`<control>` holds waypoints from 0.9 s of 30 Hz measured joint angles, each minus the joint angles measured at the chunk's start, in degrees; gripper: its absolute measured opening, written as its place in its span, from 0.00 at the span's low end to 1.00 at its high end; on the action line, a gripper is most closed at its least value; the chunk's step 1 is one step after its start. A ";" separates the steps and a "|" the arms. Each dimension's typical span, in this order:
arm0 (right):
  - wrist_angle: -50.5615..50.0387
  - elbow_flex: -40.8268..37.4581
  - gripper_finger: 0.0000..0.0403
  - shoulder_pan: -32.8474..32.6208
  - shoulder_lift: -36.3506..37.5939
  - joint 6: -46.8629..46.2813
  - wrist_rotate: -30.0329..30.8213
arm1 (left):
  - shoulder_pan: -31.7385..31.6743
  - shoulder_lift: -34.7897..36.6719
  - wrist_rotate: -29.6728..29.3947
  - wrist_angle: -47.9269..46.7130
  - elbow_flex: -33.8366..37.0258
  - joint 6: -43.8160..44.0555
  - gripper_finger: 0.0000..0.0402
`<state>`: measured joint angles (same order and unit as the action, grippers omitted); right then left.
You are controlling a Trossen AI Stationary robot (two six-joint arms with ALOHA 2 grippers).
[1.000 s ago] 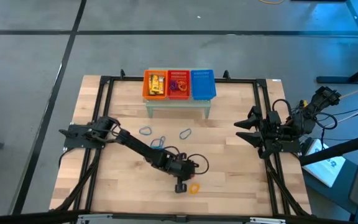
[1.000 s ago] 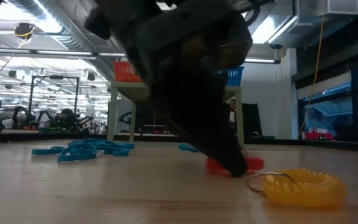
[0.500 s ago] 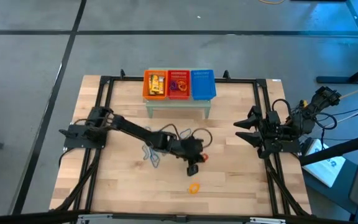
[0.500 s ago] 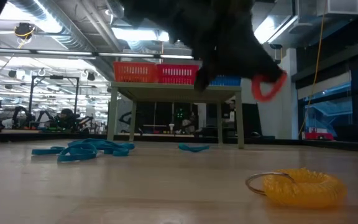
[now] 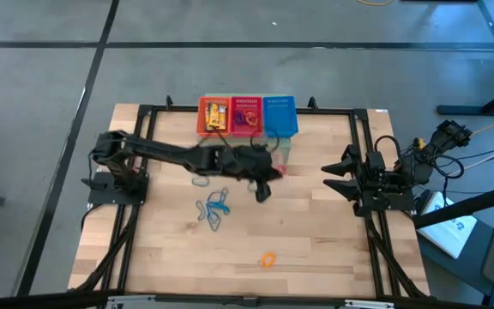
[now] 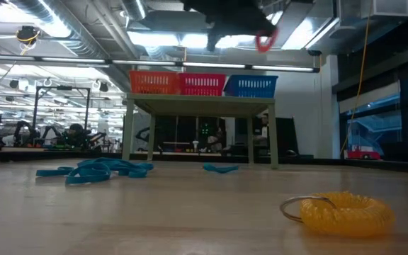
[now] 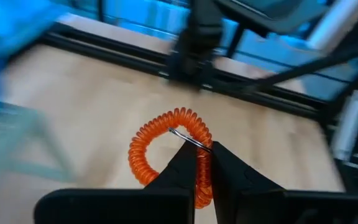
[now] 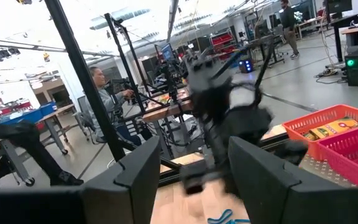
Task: Pick & Place Office Desk Supplies
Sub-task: Put the orange spring keychain into the red bin on the shelf
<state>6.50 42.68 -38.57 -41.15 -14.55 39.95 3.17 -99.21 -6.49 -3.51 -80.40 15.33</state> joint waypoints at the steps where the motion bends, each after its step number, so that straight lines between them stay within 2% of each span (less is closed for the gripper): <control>1: 0.01 0.00 0.48 0.00 0.00 0.00 -0.27 | -0.85 0.82 -0.58 -1.28 0.00 -0.81 0.04; 11: 0.04 0.00 0.48 0.00 0.00 0.00 -0.31 | -12.76 7.66 -2.85 -17.29 -0.02 -5.41 0.04; 17: 0.04 0.00 0.48 0.00 0.00 0.02 -0.31 | -19.82 8.82 2.28 -18.03 -0.02 -6.02 0.04; 27: 0.06 0.00 0.48 0.00 0.00 0.02 -0.31 | -26.27 8.35 6.58 -19.79 0.00 -8.52 0.04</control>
<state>6.56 42.68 -38.57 -41.15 -14.52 39.64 -23.10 -90.86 0.09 -23.30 -80.40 6.81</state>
